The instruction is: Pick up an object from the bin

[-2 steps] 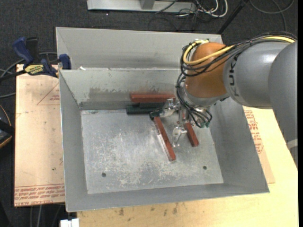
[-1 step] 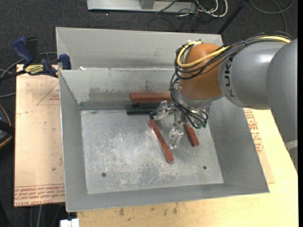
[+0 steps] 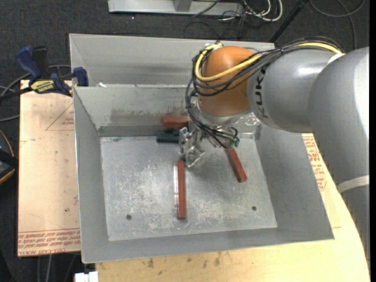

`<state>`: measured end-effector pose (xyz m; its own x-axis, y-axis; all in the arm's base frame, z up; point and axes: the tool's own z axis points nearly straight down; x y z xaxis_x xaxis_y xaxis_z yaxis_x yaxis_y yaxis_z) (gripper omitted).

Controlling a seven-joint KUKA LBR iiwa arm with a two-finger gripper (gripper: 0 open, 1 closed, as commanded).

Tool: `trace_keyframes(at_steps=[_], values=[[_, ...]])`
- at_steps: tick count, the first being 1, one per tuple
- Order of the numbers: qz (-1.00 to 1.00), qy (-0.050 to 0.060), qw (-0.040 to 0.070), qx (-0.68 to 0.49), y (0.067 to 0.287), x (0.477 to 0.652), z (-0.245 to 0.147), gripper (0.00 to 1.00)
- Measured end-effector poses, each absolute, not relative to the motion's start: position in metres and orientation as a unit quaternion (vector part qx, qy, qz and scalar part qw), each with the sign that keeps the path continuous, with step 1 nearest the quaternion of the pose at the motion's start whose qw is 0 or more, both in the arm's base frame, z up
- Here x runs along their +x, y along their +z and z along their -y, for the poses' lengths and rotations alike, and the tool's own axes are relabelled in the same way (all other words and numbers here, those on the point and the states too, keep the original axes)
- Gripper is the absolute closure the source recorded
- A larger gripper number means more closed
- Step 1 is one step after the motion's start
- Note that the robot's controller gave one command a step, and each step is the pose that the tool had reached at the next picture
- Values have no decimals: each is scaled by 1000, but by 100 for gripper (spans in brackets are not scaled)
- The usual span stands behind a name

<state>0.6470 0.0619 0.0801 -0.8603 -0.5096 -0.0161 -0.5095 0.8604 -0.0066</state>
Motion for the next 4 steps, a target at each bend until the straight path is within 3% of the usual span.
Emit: trace_keyframes(at_steps=[1,2,3,4], values=[[-964,-1,8,-264,78,646,-62,0],[-964,0,8,-264,78,646,-62,0],[-870,-5,16,-492,81,590,-78,100],[-870,-5,16,-492,81,590,-78,100]])
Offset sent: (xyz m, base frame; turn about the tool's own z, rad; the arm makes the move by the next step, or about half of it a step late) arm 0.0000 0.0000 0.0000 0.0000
